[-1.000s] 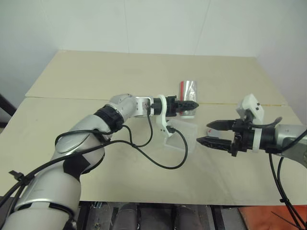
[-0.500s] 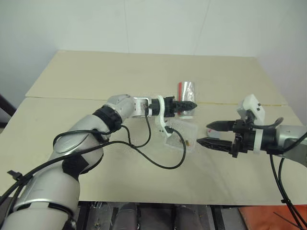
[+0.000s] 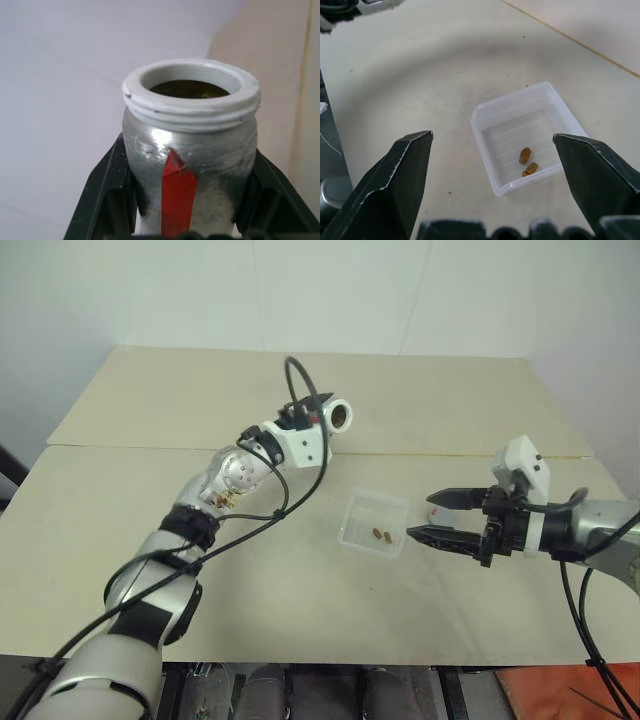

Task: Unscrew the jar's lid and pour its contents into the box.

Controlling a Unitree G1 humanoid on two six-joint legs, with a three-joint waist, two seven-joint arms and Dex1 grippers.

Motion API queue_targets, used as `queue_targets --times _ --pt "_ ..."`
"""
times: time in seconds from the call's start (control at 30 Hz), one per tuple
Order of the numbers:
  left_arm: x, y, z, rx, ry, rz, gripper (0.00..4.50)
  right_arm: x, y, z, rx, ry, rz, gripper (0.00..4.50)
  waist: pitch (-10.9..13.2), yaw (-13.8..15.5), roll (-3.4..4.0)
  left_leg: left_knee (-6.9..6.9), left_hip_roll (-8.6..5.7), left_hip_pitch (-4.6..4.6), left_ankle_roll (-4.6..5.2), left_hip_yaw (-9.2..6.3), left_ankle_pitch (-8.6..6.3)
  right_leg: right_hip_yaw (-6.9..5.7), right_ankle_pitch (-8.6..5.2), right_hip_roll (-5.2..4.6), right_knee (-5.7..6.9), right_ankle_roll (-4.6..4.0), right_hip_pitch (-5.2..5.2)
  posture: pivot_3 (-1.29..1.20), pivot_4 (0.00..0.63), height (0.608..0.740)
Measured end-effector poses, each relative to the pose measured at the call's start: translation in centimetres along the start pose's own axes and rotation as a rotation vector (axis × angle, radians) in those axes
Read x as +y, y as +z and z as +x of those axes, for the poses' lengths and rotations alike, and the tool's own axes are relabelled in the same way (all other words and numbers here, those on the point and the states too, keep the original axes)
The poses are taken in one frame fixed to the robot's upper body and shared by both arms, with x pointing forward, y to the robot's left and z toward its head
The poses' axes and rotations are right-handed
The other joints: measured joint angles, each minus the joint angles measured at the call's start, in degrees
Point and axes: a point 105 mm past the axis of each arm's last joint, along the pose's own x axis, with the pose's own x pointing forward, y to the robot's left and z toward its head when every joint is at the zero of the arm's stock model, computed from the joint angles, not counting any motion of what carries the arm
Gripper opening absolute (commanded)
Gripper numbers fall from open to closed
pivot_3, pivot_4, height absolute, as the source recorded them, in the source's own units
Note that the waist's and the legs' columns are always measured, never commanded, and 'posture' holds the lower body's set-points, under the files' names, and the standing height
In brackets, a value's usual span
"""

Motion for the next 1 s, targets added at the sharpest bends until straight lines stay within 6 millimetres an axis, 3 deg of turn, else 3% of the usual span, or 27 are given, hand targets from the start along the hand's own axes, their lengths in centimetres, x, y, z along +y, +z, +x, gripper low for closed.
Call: queue_targets --times 0.17,0.3,0.47,0.63,1.0 --pt "-1.2 -1.3 -2.4 0.105 0.017 -0.464 2.01 0.0 0.0 0.2 -0.001 0.014 -0.019 4.48 -0.01 -0.66 0.01 0.0 0.02 0.07 0.0 -0.06 0.0 0.05 0.0 0.04 0.03 0.0 0.05 0.0 0.15 0.74" --pt "-2.0 -1.7 -4.0 0.142 0.047 -0.673 2.01 0.1 0.0 0.3 -0.005 0.024 -0.029 4.48 -0.01 -0.66 0.01 0.0 0.02 0.13 0.01 -0.09 -0.01 0.08 0.0 0.05 0.03 0.0 0.1 0.0 0.15 0.74" --pt "-4.5 -2.0 -6.2 0.168 0.051 -0.788 2.01 0.1 0.0 0.3 -0.005 0.025 -0.034 4.48 -0.01 -0.49 0.02 -0.02 0.01 0.14 0.01 -0.09 -0.01 0.1 0.0 0.04 0.0 0.0 0.12 0.0 0.15 0.74" --pt "-6.5 -2.6 -7.1 0.196 0.088 -0.87 2.01 0.0 0.1 0.3 -0.005 0.022 -0.038 4.48 -0.01 -0.27 0.02 -0.01 0.01 0.18 0.29 -0.09 -0.17 0.11 0.01 0.04 -0.02 -0.01 0.15 0.0 0.15 0.74" --pt "-6.5 -3.7 -7.3 0.215 0.18 -0.828 2.01 0.1 0.1 0.4 -0.011 0.019 -0.044 4.48 -0.03 -0.29 0.02 -0.02 0.0 0.21 0.3 -0.09 -0.18 0.1 0.01 0.03 -0.03 -0.01 0.18 0.0 0.15 0.74"
